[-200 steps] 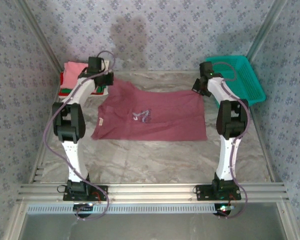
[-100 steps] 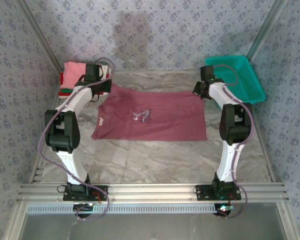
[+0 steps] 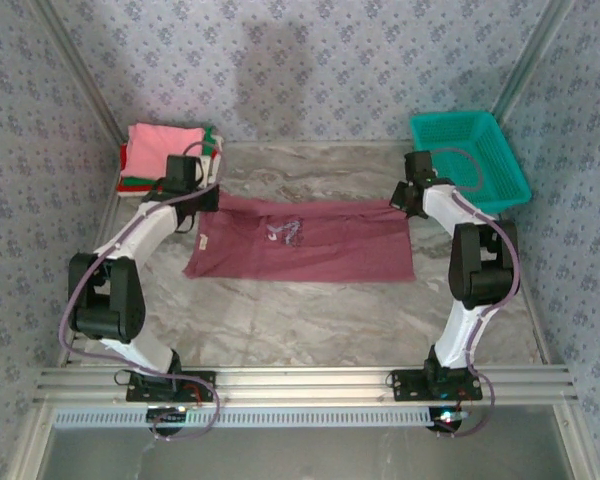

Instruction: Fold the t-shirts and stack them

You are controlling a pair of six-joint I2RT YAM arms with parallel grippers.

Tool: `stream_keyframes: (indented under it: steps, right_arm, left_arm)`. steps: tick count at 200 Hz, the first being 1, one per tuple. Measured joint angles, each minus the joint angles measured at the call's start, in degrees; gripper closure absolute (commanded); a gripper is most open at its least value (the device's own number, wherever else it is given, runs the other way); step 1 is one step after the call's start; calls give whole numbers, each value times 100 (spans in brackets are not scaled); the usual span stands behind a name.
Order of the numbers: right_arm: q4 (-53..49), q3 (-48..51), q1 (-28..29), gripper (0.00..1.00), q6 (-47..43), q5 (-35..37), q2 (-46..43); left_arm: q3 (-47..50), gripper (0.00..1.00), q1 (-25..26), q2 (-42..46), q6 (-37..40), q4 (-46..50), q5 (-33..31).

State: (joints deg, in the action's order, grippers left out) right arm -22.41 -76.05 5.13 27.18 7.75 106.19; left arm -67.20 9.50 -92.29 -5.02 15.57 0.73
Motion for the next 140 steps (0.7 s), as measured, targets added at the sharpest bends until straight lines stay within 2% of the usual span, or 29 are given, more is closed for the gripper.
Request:
stream_keyframes:
  steps: [51, 95, 114, 132, 140]
  right_arm:
    - [50, 11, 26, 100, 2, 2, -90]
    - [236, 529, 114, 97, 90, 50, -737]
    - [289, 975, 118, 84, 188, 48, -1040]
    - [293, 1366, 118, 79, 251, 39, -1270]
    - [289, 1552, 120, 73, 306, 35, -1390]
  left_arm:
    - [-90, 100, 7, 87, -90, 146, -186]
    - [125, 100, 111, 713, -221, 267, -275]
    - [417, 100, 155, 960, -308, 343, -278]
    - [708, 91, 190, 1104, -411, 505, -278]
    - [835, 81, 212, 1172, -442, 586, -275]
